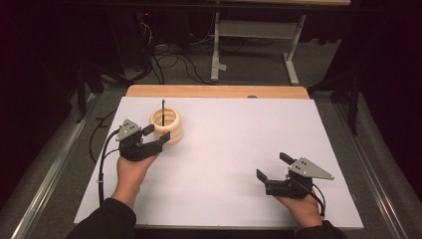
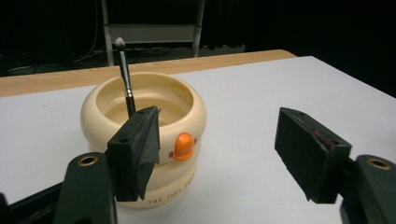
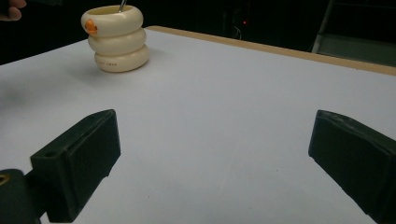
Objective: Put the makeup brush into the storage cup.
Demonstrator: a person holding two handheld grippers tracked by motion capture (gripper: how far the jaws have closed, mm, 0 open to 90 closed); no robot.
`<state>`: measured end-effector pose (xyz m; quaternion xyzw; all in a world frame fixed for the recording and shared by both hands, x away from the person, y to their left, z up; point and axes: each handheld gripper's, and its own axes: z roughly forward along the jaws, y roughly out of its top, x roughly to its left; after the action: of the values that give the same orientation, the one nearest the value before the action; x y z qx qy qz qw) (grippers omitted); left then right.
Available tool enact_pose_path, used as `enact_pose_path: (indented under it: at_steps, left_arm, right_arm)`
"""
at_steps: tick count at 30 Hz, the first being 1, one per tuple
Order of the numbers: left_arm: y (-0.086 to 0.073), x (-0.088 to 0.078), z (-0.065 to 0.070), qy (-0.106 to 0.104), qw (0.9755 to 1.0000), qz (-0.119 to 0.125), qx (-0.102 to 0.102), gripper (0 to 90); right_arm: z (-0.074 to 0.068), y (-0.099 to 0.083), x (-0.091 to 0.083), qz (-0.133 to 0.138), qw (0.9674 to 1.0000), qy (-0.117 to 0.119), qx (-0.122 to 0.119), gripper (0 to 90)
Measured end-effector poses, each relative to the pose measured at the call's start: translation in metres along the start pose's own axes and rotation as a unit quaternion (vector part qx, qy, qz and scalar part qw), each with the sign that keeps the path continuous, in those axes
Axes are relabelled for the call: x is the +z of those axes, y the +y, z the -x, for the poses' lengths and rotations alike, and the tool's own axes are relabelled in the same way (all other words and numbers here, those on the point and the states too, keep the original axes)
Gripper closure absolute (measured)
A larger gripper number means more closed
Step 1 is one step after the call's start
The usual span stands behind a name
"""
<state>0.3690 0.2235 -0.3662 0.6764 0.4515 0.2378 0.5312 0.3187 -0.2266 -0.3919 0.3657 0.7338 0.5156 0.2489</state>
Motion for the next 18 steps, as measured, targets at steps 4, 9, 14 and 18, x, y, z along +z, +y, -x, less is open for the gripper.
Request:
enact_pose_path:
  at_steps: [4,9,14,18]
  left_arm:
    - [-0.003,-0.007,0.004,-0.003,0.9999,-0.005,0.01,27.8]
    - [-0.01,-0.013,0.006,-0.009,0.9999,-0.011,0.007,22.2]
    - [-0.017,-0.021,0.009,-0.011,0.9998,-0.009,0.012,16.6]
    - [-0.022,-0.029,0.014,-0.012,0.9996,-0.011,0.025,15.1]
  right_arm:
    - [-0.001,0.0,0.0,-0.002,1.0,0.0,0.003,3.7]
    - [-0.002,0.0,0.0,-0.002,1.0,-0.002,0.0,3.7]
    - [-0.001,0.001,-0.001,0.001,1.0,-0.003,-0.002,3.7]
    - [-0.001,0.001,-0.001,0.002,1.0,-0.003,-0.001,3.7]
